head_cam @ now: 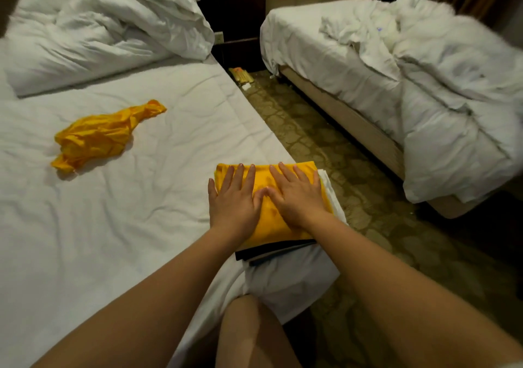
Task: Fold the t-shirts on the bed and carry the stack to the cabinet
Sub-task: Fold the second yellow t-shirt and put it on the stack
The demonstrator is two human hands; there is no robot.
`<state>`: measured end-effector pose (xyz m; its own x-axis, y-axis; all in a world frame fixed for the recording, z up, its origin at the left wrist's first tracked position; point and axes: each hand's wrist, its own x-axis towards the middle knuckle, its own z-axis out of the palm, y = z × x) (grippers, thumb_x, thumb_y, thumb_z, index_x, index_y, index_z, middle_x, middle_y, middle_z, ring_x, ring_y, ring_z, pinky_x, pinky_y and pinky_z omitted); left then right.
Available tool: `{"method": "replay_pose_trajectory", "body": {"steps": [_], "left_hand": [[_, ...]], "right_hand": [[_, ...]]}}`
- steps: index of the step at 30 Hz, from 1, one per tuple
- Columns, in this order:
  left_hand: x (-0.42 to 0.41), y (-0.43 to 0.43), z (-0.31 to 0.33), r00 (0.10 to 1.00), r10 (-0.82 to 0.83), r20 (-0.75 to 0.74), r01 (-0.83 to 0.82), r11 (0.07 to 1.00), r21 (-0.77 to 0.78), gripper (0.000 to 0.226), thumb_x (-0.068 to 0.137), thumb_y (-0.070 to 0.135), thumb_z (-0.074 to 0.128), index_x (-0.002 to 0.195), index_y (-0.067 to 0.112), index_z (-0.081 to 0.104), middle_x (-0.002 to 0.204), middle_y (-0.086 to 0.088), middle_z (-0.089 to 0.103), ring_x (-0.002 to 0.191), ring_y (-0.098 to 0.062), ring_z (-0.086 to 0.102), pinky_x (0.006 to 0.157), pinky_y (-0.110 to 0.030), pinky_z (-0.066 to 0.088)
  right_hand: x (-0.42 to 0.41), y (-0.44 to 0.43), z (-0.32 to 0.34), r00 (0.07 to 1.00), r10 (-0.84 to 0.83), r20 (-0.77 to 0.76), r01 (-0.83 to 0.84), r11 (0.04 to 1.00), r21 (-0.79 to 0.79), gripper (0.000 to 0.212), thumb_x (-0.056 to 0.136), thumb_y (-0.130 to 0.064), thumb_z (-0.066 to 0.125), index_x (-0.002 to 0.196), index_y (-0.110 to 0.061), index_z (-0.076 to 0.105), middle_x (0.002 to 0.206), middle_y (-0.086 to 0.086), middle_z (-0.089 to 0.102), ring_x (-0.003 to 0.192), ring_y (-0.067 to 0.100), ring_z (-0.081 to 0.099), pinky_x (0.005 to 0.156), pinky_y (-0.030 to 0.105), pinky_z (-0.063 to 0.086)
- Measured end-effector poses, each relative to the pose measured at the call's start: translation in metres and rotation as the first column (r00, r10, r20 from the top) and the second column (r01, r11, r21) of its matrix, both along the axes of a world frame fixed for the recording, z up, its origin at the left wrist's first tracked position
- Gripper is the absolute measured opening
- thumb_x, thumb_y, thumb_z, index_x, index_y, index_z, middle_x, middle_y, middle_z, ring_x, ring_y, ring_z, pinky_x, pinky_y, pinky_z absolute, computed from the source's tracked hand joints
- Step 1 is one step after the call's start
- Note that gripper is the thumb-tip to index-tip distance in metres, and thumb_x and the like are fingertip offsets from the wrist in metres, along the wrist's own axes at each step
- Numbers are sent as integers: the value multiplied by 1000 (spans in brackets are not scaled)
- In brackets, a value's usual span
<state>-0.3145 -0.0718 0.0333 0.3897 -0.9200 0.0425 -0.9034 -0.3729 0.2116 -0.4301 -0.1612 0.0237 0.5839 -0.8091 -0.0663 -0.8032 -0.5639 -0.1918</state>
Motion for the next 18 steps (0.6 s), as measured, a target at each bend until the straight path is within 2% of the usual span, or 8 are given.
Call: {"method": "replay_pose_trajectory", "body": {"steps": [3,9,14,18], "left_hand": [[-2,30,28,999,12,41,-10,999,-46,56,98,48,15,149,30,2,158,3,2,145,-17,-3,114,-50,-1],[11,108,72,985,101,141,-85,989,-120,55,98,48,17,149,32,2,158,1,5,145,-19,0,113,-52,1],[30,170,85,960,191,205,-162,976,-147,54,99,46,19,148,32,3,158,-1,7,145,-20,2,112,-54,5],[60,211,80,934,292,204,-264,952,-155,54,99,46,21,148,31,7,157,-2,9,145,-20,7,111,-54,7]], "right_hand": [[-2,28,34,999,42,5,-41,994,-102,55,97,-53,24,148,-37,13,156,-9,18,144,21,15,111,57,-2],[7,95,88,991,129,34,-118,967,-226,53,98,-53,22,148,-37,14,155,-9,24,144,20,16,111,58,-4],[28,144,101,978,202,55,-183,952,-244,53,98,-52,24,147,-36,16,154,-9,26,144,20,16,111,57,-5],[62,168,97,967,248,50,-229,942,-244,58,96,-54,28,148,-36,10,153,-8,27,142,21,19,110,60,0]]}}
